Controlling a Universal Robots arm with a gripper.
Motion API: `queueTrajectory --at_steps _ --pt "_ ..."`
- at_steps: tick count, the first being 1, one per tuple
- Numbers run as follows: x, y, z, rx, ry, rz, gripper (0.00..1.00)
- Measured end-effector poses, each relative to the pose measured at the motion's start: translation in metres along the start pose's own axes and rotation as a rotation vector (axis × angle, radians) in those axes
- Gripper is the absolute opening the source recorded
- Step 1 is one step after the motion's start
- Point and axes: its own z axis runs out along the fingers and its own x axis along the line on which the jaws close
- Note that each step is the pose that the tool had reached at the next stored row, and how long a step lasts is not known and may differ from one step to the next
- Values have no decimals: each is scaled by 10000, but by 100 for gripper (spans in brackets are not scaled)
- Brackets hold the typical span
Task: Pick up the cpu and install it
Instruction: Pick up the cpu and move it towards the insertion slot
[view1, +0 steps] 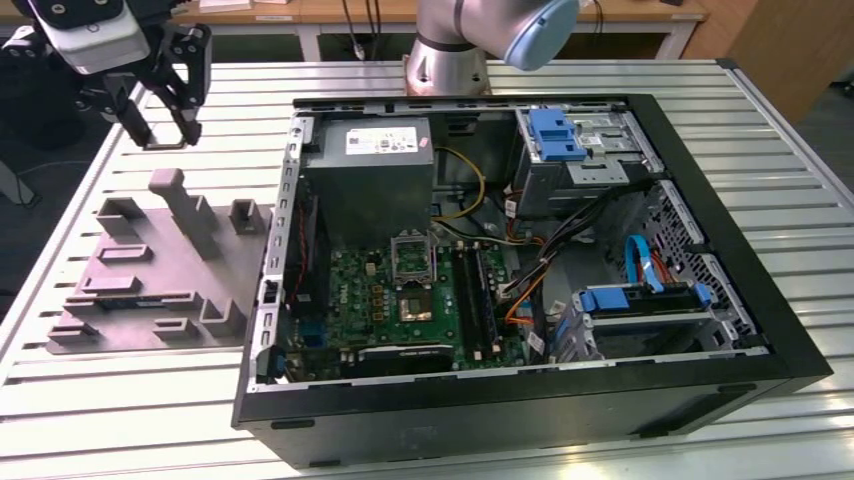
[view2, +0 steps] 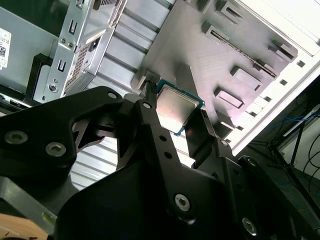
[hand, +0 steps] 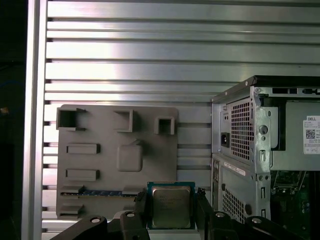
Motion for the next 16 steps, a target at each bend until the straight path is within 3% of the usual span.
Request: queueTrajectory --at_steps 16 --pt "-62 0 1 0 0 0 47"
